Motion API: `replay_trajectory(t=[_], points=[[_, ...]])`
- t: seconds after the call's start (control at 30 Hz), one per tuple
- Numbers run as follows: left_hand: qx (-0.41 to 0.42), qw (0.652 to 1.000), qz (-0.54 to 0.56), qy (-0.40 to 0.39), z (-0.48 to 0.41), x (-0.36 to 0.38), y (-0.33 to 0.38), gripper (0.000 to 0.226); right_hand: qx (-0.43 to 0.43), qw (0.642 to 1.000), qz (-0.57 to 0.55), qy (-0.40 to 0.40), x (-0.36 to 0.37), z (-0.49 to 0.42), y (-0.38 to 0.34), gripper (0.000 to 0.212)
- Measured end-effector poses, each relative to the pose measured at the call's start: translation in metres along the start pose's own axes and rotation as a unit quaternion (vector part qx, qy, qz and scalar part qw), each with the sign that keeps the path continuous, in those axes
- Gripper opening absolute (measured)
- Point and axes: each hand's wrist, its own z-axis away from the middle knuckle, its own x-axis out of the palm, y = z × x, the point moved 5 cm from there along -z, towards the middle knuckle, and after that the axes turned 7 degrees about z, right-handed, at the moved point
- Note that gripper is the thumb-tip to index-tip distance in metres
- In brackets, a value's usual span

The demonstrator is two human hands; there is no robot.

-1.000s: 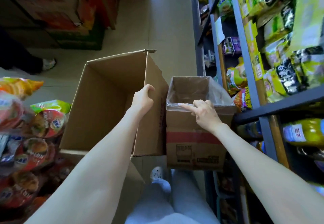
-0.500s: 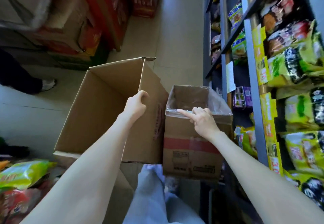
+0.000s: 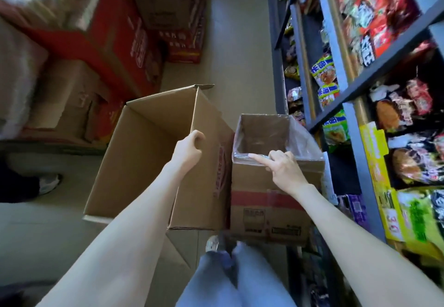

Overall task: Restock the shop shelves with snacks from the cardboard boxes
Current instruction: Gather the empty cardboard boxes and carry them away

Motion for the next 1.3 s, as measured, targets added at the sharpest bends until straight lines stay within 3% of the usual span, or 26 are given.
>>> replay_trajectory(t=[0.67,1.07,1.3], points=[[-0.022,1.000,0.010,-0.012,-0.406,-0.060,0.139,0.037,-0.005,0.999,0.034,-0.042,0.015,-0.400,0.203,0.090],[-0.091,0.995,0.003,-0.050,-0.597,-0.079,0.148,0.038,0.010,0.998,0.015,-0.052,0.055,-0.587,0.286,0.093],[-0.140,0.989,-0.017,-0.044,-0.667,-0.066,0.120,0.037,-0.026,0.999,0.017,-0.035,0.101,-0.671,0.311,0.094]])
